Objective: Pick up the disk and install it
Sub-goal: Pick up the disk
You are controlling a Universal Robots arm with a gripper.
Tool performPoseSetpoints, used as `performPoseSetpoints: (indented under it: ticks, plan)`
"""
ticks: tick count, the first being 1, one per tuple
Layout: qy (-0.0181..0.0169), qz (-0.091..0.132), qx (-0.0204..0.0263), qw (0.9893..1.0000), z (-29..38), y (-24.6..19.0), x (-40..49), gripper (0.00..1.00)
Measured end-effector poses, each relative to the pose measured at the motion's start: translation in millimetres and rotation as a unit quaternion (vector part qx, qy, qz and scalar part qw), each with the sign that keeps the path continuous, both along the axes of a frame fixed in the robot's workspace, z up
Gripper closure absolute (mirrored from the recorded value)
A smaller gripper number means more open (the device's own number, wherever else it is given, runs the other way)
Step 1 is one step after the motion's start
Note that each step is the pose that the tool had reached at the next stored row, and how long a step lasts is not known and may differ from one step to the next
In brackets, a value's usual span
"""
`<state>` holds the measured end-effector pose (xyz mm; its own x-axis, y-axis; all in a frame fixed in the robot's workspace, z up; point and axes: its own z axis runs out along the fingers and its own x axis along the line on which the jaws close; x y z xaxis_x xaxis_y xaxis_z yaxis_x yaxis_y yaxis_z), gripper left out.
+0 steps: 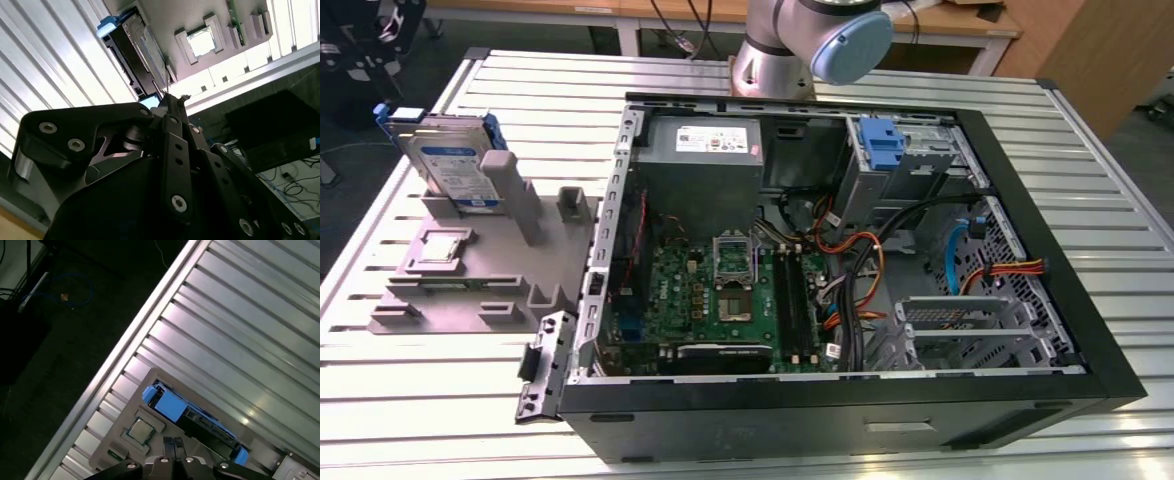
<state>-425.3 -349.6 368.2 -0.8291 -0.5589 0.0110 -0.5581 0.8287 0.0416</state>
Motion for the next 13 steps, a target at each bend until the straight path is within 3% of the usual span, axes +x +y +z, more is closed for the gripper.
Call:
performPoseSetpoints:
  ticks: [5,9,13]
  plan:
    - [0.0000,0.044,0.0000,0.9990,-0.5,0.0,0.0,0.90]
    - [-0.0008,0.065,0.0001,0.9979,-0.8,0.0,0.0,0.90]
    - [-0.0011,0.096,0.0004,0.9953,-1.4,0.0,0.0,0.90]
